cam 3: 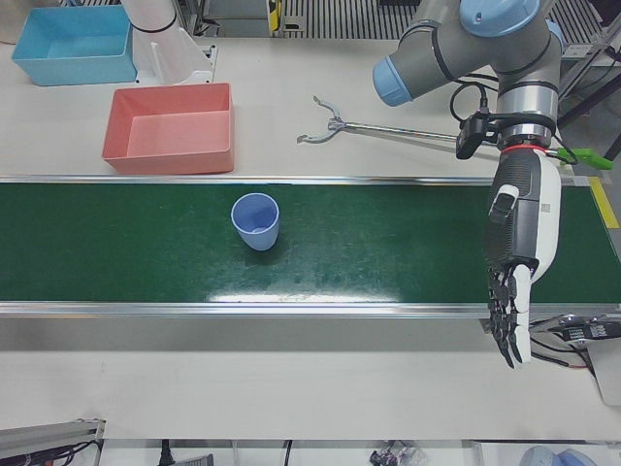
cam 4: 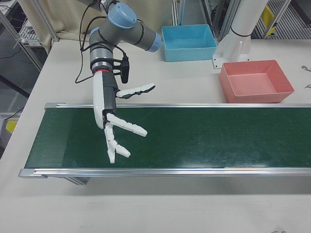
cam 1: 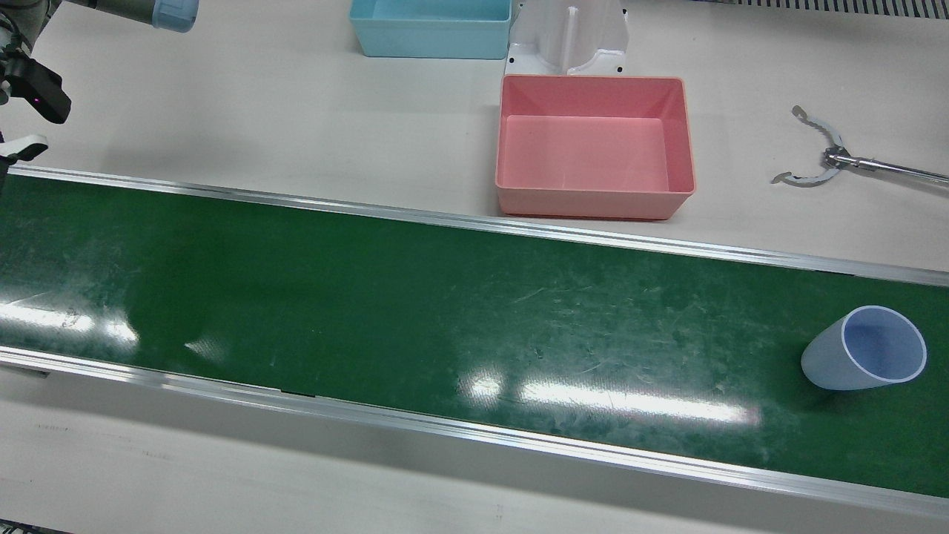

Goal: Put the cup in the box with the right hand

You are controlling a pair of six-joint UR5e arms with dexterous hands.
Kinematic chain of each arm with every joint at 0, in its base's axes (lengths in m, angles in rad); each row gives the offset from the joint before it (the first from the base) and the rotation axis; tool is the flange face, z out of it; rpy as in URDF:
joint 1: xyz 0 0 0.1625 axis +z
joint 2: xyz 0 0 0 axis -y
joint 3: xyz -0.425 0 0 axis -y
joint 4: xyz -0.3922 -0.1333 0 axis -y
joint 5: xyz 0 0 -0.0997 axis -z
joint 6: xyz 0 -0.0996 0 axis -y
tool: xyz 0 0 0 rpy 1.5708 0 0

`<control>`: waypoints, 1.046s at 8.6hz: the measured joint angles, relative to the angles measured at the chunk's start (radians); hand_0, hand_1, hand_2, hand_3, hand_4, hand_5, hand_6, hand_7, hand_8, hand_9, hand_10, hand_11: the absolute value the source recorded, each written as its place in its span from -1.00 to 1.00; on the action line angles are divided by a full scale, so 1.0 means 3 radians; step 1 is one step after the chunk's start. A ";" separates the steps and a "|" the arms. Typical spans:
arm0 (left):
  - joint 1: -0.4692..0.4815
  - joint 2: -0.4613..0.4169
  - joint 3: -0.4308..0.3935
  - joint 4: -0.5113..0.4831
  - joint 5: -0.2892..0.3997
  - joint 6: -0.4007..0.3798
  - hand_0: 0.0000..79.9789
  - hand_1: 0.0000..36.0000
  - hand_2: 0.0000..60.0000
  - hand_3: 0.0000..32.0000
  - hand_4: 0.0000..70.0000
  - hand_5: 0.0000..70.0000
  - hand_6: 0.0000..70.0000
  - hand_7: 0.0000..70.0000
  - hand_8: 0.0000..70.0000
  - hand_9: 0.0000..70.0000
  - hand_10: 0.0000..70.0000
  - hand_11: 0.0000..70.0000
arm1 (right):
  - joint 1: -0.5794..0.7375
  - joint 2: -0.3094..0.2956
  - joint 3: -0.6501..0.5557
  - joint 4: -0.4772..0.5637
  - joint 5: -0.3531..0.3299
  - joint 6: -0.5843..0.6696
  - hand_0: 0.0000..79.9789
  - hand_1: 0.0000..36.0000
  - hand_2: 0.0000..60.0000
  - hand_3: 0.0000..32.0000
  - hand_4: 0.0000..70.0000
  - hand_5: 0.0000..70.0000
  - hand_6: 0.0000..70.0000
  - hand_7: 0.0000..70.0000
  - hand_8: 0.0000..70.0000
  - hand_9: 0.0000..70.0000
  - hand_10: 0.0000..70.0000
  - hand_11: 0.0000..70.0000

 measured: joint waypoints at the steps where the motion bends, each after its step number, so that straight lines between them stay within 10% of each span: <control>1: 0.0000 -0.0001 0.0000 0.0000 0.0000 0.0000 -1.00 -1.00 -1.00 -1.00 -1.00 -1.00 -1.00 -1.00 -1.00 -1.00 -1.00 -1.00 | 0.0001 0.0000 0.0000 0.0000 0.0000 0.0000 0.31 -0.44 -1.00 -1.00 -0.13 -0.87 -0.80 -0.23 -0.94 -0.81 -0.90 -0.81; 9: -0.0001 -0.0002 0.0000 0.0000 0.0000 0.0000 -1.00 -1.00 -1.00 -1.00 -1.00 -1.00 -1.00 -1.00 -1.00 -1.00 -1.00 -1.00 | -0.0001 0.0002 0.0000 0.0000 0.0000 0.0000 0.31 -0.44 -1.00 -1.00 -0.12 -0.87 -0.79 -0.20 -0.93 -0.80 -0.89 -0.81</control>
